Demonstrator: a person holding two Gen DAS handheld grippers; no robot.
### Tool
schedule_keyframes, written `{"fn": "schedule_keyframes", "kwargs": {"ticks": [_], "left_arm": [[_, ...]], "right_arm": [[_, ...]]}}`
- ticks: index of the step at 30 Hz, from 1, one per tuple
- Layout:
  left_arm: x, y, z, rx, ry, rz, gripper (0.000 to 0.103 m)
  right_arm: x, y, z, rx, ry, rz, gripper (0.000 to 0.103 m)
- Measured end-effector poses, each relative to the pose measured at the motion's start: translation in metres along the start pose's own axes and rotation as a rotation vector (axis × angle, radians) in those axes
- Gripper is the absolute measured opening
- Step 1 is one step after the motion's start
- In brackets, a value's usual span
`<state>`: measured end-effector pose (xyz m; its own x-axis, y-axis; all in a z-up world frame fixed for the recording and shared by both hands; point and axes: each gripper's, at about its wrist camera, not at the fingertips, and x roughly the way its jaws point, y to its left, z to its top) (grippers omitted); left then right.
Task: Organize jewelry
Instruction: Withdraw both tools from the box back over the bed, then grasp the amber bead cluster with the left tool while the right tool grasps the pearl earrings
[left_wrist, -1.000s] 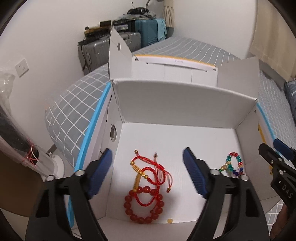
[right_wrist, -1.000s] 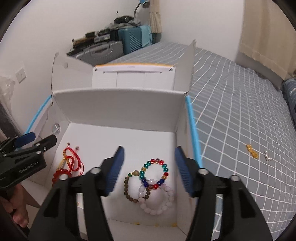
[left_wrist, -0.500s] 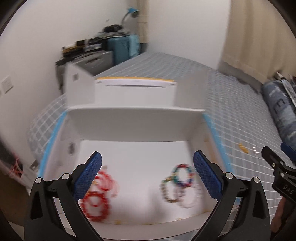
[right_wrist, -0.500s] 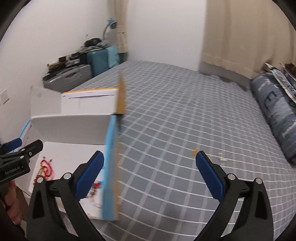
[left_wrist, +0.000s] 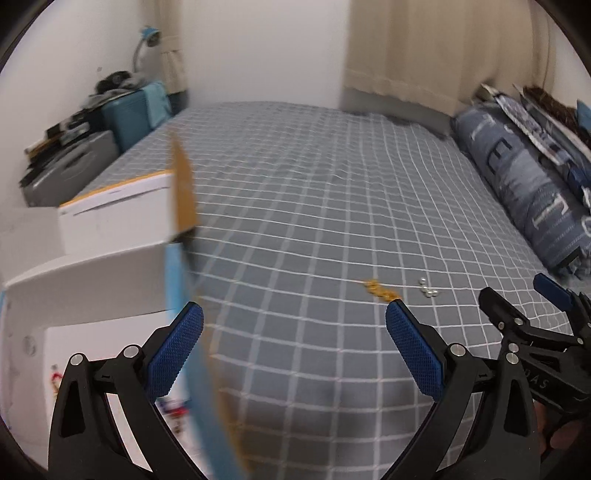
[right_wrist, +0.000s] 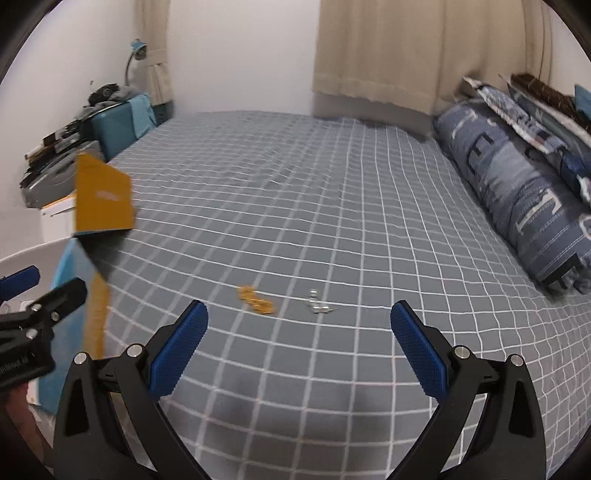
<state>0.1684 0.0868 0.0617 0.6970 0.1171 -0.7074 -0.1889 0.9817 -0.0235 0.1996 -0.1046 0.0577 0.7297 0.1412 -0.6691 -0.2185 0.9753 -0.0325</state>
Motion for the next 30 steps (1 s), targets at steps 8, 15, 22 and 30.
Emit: {"fn": "schedule_keyframes", "kwargs": {"ticks": [8, 15, 22, 30], "left_arm": [[0.102, -0.041, 0.003, -0.013, 0.11, -0.023, 0.097], [0.169, -0.06, 0.003, -0.002, 0.19, -0.022, 0.096], [0.192, -0.073, 0.013, 0.006, 0.201, -0.032, 0.091], [0.212, -0.072, 0.008, -0.002, 0.252, -0.048, 0.07]], "right_arm": [[0.077, -0.041, -0.007, 0.009, 0.078, 0.021, 0.086], [0.134, -0.052, -0.018, -0.02, 0.122, 0.06, 0.074], [0.165, -0.047, -0.022, -0.053, 0.143, 0.091, 0.068], [0.183, -0.042, -0.026, -0.057, 0.158, 0.094, 0.056]]}}
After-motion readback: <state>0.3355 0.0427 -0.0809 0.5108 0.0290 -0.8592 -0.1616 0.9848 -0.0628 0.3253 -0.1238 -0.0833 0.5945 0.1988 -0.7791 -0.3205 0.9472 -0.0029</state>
